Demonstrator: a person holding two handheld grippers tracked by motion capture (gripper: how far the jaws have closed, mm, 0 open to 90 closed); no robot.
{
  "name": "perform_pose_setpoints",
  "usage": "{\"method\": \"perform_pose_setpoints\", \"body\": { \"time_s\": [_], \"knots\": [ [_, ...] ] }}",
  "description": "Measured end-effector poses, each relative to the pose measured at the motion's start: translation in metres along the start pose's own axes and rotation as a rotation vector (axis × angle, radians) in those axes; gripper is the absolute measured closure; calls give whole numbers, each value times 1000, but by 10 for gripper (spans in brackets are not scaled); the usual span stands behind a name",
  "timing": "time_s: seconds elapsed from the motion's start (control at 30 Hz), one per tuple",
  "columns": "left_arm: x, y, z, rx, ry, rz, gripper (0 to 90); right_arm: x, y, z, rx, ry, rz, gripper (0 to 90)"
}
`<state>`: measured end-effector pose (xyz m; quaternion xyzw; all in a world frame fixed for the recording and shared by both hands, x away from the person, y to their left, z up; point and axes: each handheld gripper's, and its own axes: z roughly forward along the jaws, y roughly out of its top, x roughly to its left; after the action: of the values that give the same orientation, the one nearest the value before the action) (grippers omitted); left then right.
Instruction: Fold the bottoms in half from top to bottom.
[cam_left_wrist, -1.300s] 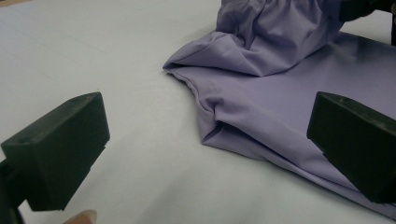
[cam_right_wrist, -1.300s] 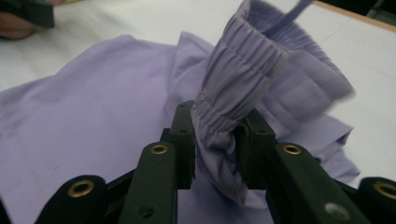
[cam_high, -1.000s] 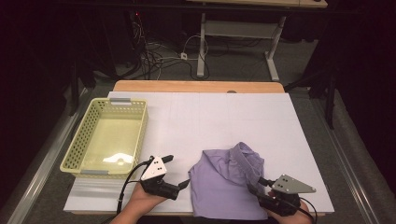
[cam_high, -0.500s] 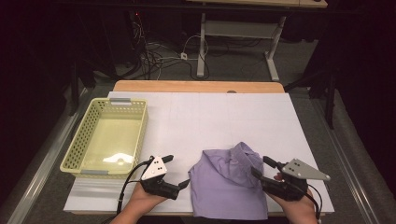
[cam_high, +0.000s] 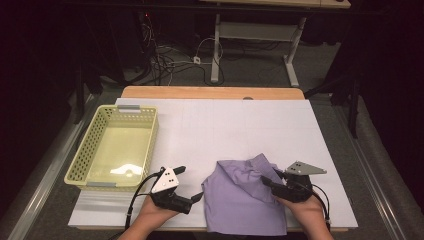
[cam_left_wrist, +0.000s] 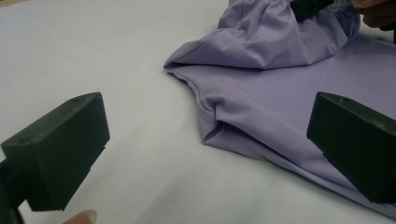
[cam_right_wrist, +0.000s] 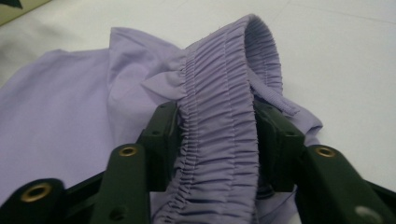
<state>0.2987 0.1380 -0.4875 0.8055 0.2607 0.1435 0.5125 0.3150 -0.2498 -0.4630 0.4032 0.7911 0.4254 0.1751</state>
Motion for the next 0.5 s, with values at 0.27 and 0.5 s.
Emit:
{"method": "perform_pose_setpoints", "body": {
  "time_s": [0.27, 0.5],
  "knots": [
    [0, 0, 0, 0, 2, 0, 0, 13, -6, -8, -18, 37, -103, 792],
    [0, 0, 0, 2, 2, 1, 0, 35, -8, -18, -46, 28, -196, 807]
  ]
}}
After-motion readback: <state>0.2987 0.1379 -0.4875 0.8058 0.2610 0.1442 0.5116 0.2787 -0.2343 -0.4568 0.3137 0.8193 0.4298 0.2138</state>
